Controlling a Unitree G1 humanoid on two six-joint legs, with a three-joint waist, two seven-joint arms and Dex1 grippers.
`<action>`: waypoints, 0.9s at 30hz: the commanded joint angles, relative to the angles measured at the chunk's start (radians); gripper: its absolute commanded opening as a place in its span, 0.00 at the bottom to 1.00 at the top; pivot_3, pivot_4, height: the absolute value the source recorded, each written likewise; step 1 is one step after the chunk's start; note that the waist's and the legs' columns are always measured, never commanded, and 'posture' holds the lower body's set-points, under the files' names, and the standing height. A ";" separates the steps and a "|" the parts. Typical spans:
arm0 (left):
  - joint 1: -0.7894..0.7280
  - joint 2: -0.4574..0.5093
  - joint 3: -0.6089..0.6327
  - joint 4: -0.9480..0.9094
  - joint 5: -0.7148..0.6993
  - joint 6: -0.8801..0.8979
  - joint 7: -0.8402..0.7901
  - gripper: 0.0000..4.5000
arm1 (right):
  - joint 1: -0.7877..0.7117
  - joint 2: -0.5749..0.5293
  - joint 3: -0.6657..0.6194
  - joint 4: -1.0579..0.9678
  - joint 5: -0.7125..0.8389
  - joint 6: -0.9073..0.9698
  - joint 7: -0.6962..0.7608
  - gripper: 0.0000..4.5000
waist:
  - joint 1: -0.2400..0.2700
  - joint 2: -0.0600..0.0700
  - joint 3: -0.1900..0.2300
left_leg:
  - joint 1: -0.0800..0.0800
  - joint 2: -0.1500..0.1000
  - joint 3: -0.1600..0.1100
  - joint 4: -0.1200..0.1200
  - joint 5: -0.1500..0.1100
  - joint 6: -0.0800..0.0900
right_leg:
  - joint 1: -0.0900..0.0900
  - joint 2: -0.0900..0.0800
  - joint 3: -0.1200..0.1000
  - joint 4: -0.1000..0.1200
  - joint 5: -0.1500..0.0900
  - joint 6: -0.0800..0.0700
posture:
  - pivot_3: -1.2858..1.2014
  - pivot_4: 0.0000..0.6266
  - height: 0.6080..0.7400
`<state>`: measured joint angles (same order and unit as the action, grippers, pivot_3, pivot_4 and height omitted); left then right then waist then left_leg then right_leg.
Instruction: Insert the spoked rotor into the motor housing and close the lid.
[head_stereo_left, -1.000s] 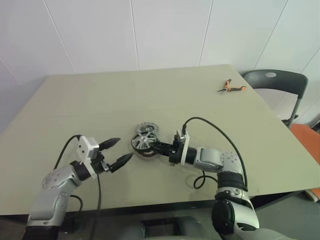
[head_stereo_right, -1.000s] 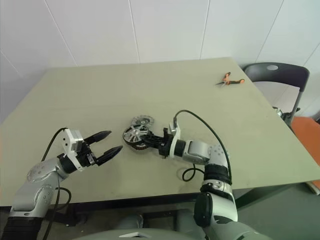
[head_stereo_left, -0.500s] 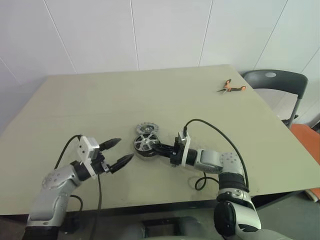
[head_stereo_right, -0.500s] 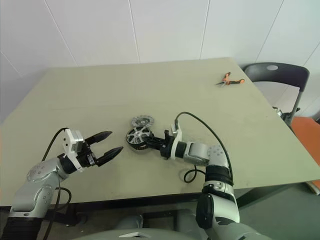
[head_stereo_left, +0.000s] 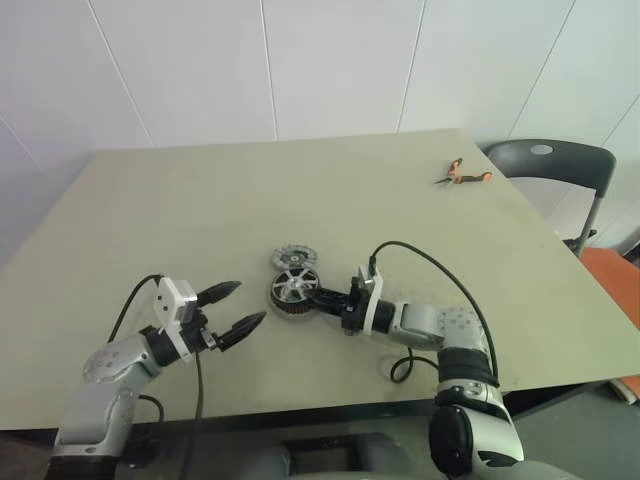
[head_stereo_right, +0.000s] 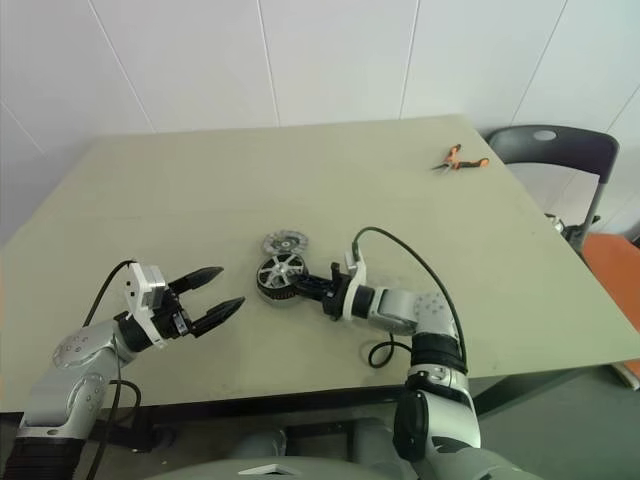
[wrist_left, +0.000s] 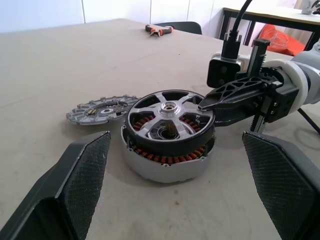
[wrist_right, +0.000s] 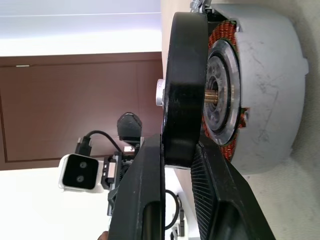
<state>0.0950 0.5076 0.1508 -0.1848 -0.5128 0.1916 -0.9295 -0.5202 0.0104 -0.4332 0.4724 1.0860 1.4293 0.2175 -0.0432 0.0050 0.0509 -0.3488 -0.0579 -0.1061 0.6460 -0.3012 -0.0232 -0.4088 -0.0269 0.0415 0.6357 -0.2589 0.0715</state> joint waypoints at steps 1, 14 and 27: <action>-0.005 0.012 0.012 -0.051 -0.015 0.008 0.010 1.00 | -0.011 0.002 0.006 -0.009 -0.008 -0.015 0.031 0.09 | 0.000 0.000 0.000 | 0.000 0.000 0.000 0.000 0.000 0.000 | 0.000 0.000 0.000 0.000 0.000 0.000 | 0.52 0.00 1.00; -0.001 0.010 0.010 -0.051 -0.014 0.012 0.007 1.00 | -0.007 0.013 0.007 0.002 -0.052 -0.038 0.063 0.09 | 0.000 0.000 0.000 | 0.003 0.000 0.000 0.000 0.000 0.000 | 0.002 0.000 0.000 0.000 0.000 0.000 | 0.52 0.00 1.00; 0.017 0.006 0.013 0.014 0.004 -0.042 -0.028 1.00 | -0.006 0.016 0.023 0.018 -0.100 -0.055 0.074 0.58 | -0.003 0.001 -0.002 | 0.011 0.000 0.000 0.000 0.000 0.000 | 0.010 0.001 0.000 0.001 0.000 0.000 | 0.52 0.00 1.00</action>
<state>0.1137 0.5080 0.1506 -0.1641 -0.5107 0.1750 -0.9514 -0.5259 0.0219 -0.4255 0.4798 1.0172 1.3868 0.3099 -0.0461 0.0056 0.0490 -0.3371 -0.0574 -0.1060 0.6462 -0.3012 -0.0232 -0.3979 -0.0258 0.0416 0.6367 -0.2590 0.0709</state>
